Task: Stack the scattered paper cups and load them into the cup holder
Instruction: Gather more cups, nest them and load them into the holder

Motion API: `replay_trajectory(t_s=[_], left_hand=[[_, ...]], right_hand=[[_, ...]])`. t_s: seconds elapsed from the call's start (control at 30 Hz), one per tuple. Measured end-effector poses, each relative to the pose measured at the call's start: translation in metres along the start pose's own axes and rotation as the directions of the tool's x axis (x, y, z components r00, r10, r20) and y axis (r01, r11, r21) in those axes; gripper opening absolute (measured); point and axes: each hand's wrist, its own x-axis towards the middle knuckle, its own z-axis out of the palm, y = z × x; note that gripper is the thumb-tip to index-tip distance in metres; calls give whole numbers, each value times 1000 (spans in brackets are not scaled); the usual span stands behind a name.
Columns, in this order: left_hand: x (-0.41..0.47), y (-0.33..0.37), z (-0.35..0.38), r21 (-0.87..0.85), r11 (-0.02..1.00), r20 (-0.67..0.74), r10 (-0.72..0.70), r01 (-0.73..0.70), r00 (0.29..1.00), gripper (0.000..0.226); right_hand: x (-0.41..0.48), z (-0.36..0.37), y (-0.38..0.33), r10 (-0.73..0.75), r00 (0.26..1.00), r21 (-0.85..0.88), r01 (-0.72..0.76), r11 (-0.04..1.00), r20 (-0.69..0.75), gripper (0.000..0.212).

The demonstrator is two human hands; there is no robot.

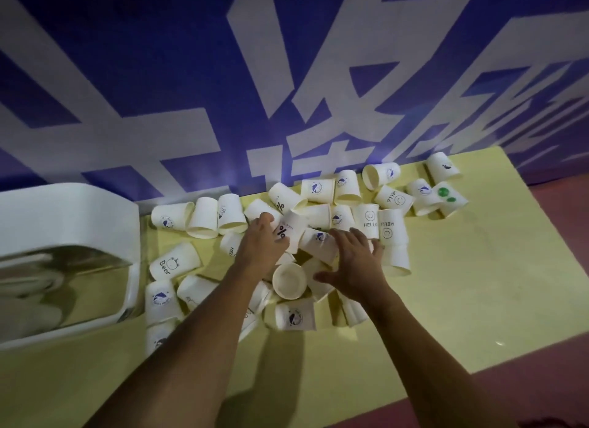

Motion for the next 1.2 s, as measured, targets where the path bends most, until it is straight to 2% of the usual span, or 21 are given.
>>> replay_trajectory(t_s=[0.1,0.23,0.43,0.6,0.67,0.77,0.83,0.9,1.0,1.1,1.2], left_hand=[[-1,-4,0,84,994,40,60,-64,997,65],[-2,-3,5,216,968,62,114,-125,992,72],[0,12,20,344,934,22,90,-92,996,74],[0,18,31,430,900,11,69,-67,998,71],[-2,16,32,394,917,0,61,-56,998,71],[-5,13,25,184,980,-16,76,-72,997,76],[-10,15,14,65,995,-64,82,-77,995,76],[-17,18,0,-19,996,-110,85,-88,990,77],[-30,18,-27,-138,986,-168,70,-94,983,80],[-47,3,-59,-300,948,-260,27,-108,965,75],[-72,-22,-91,-343,930,-310,24,-136,950,67]], right_hand=[[13,5,-1,24,997,-90,-17,996,70,98],[25,9,0,57,995,-185,-41,982,83,83],[33,18,-1,38,997,-285,-18,958,66,66],[38,31,6,40,999,-341,-30,940,22,73],[38,37,9,31,1000,-337,-31,941,-7,74],[37,39,12,5,992,-250,-36,968,-123,68],[34,36,13,16,986,-132,-39,990,-168,63],[28,28,11,25,983,54,-15,998,-184,63],[14,9,1,28,974,340,51,939,-225,73],[-3,-13,-14,61,964,438,60,897,-257,80],[-19,-27,-33,115,959,497,31,867,-260,82]])
